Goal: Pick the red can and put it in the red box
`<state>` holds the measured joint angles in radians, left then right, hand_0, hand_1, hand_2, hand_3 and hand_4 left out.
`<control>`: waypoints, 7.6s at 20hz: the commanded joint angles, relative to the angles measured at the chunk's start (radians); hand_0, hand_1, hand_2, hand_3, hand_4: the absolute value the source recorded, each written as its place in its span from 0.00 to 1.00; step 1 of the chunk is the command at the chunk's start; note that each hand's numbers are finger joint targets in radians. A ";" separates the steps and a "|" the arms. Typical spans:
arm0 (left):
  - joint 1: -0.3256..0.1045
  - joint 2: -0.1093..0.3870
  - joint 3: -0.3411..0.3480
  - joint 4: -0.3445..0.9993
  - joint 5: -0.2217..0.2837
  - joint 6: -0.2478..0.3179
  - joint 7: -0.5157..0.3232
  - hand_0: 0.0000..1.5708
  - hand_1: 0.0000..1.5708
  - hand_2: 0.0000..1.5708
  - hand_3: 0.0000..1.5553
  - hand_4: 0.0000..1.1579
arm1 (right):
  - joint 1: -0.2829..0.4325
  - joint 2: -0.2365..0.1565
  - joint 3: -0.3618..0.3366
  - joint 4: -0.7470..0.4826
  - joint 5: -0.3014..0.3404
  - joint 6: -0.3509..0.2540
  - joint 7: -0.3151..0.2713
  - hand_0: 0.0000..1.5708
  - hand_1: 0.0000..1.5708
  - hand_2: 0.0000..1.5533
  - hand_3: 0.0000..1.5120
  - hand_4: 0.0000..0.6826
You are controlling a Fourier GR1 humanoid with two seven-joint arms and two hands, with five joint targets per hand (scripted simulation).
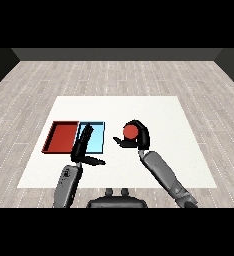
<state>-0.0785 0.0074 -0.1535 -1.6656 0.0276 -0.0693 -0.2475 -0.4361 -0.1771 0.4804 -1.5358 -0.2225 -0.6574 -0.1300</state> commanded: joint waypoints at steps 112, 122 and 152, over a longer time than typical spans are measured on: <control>-0.372 0.130 -0.148 0.324 0.196 0.495 0.128 1.00 1.00 1.00 0.94 0.99 | 0.370 0.017 -0.325 -0.438 0.106 0.332 -0.005 0.00 0.00 0.00 0.00 0.00; -0.320 0.391 -0.002 0.387 0.123 0.490 0.230 1.00 1.00 1.00 0.95 0.97 | 0.470 0.000 -0.410 -0.363 0.070 0.382 -0.086 0.00 0.00 0.00 0.00 0.00; -0.670 0.472 0.093 1.567 -0.117 0.266 0.097 0.00 0.00 0.00 0.00 0.37 | 0.367 0.017 -0.445 -0.065 0.148 0.423 -0.239 0.00 0.00 0.00 0.00 0.00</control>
<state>-0.7166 0.4590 -0.0100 -0.1578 -0.0327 0.2896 -0.1830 -0.0507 -0.1730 0.0541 -1.6607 -0.0593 -0.2465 -0.3184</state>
